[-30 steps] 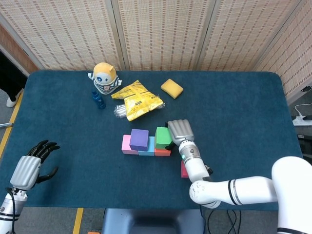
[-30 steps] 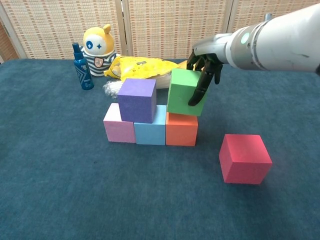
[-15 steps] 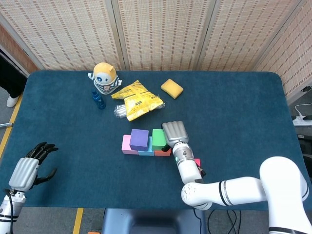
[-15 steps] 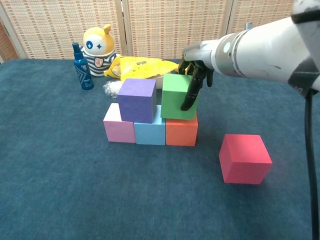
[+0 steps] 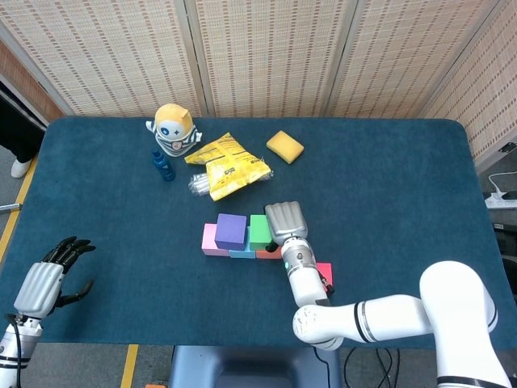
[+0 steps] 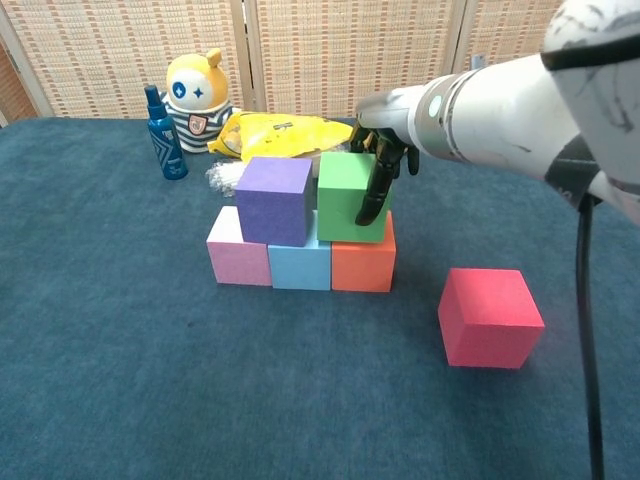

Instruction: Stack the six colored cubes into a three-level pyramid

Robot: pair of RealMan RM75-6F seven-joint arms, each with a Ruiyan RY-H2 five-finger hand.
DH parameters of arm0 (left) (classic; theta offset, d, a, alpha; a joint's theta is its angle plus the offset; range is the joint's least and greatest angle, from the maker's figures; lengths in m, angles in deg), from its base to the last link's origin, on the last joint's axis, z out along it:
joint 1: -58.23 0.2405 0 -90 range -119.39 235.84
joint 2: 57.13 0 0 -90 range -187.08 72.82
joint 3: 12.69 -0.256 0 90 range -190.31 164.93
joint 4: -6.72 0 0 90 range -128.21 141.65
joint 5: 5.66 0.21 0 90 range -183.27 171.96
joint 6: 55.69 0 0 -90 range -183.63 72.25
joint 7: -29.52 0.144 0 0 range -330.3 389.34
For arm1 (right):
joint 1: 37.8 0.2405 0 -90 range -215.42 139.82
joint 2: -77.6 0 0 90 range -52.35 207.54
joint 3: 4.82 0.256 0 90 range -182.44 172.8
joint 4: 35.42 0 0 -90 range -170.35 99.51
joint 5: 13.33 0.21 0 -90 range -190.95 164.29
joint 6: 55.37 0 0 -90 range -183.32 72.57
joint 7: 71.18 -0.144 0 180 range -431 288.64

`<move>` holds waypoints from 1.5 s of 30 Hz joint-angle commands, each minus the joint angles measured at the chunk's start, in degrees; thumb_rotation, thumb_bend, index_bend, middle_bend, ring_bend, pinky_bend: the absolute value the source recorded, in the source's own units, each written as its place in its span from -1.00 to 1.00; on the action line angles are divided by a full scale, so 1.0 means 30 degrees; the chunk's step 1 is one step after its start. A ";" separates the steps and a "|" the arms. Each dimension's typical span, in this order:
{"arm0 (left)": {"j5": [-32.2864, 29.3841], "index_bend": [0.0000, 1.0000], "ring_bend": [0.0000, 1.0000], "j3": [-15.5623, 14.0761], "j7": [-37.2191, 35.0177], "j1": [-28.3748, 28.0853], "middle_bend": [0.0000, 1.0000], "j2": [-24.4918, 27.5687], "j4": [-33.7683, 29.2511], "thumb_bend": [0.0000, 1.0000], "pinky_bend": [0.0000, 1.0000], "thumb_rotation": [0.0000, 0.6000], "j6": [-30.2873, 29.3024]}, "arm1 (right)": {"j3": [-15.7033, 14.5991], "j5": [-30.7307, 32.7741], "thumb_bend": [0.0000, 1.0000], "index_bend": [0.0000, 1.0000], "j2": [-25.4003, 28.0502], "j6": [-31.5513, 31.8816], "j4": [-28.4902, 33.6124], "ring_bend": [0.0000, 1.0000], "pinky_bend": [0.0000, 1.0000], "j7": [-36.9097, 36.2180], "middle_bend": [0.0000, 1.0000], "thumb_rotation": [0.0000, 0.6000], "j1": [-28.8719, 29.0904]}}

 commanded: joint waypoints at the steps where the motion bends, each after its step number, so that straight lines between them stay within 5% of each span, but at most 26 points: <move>1: -0.0004 -0.52 -0.80 0.0015 -0.0011 0.0017 -0.66 -0.0011 0.0019 -0.34 -0.50 1.00 -0.0001 | 0.0071 -0.0015 -0.56 0.15 -0.0037 0.0042 0.0040 -0.05 -0.02 0.0092 0.01 1.00 -0.0037; 45: -0.0100 -0.53 -0.82 0.0053 -0.0744 0.0218 -0.68 -0.0203 0.0641 -0.34 -0.50 1.00 0.0288 | 0.1001 -0.0145 -0.56 0.10 -0.1381 0.0364 -0.0810 -0.07 -0.05 0.1419 0.00 1.00 -0.0280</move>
